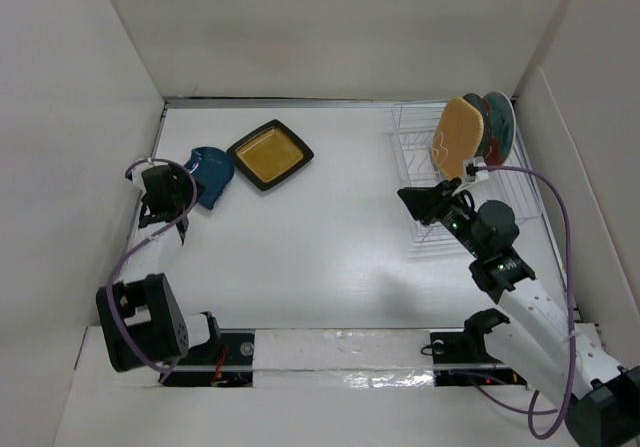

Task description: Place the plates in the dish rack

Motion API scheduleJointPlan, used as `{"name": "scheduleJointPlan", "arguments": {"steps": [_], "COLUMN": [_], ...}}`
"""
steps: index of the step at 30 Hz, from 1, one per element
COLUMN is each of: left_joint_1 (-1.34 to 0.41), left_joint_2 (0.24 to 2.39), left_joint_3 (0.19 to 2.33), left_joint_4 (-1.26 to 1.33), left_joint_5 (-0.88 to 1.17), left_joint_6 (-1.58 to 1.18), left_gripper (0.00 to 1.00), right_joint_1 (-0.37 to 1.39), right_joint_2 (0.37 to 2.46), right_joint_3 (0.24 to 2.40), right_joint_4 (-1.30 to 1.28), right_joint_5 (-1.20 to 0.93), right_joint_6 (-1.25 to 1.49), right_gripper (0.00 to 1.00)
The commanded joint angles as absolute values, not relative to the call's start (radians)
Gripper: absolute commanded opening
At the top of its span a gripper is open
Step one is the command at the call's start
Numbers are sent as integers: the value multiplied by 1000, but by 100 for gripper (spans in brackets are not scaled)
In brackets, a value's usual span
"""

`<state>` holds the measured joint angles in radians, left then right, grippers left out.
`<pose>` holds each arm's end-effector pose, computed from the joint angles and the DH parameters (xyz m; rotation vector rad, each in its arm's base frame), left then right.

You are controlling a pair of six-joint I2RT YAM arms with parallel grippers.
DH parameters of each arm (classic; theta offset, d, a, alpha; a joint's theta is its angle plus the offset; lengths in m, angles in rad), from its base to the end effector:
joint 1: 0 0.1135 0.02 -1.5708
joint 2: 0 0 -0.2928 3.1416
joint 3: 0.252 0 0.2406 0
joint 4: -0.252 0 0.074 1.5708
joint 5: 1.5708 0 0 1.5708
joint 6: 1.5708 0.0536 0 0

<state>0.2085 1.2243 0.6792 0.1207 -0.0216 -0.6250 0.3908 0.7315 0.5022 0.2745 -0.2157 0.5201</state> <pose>0.2611 0.0564 0.2668 -0.8238 1.8264 -0.2462 0.1518 0.0749 0.3203 -0.0767 1.5925 0.8831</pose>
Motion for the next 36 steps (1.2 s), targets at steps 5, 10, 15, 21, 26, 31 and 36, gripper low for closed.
{"name": "scheduleJointPlan", "arguments": {"steps": [5,10,15,21,26,31,36], "left_joint_1": [238,238,256,256,256,256,256], "left_joint_2": [1429,1578,1673,1758,1795,1728,1557], "left_joint_3": [779,831,893,931,962,925,830], "left_joint_4": [155,219,203,199,167,71,24], "left_joint_5": [-42,-20,-54,-58,-46,-118,-195], "left_joint_6": [-555,-520,-497,-491,-485,-456,-462], "left_gripper": [57,55,50,20,0,0,0], "right_joint_1": [434,443,443,443,443,434,425], "right_joint_2": [693,695,698,707,700,684,721], "right_joint_3": [537,538,526,526,517,514,531], "right_joint_4": [299,296,324,316,334,331,308], "right_joint_5": [-215,-206,-218,-202,-210,-198,-206], "right_joint_6": [523,518,529,528,538,538,519], "right_gripper": [30,30,30,30,30,30,31]}}
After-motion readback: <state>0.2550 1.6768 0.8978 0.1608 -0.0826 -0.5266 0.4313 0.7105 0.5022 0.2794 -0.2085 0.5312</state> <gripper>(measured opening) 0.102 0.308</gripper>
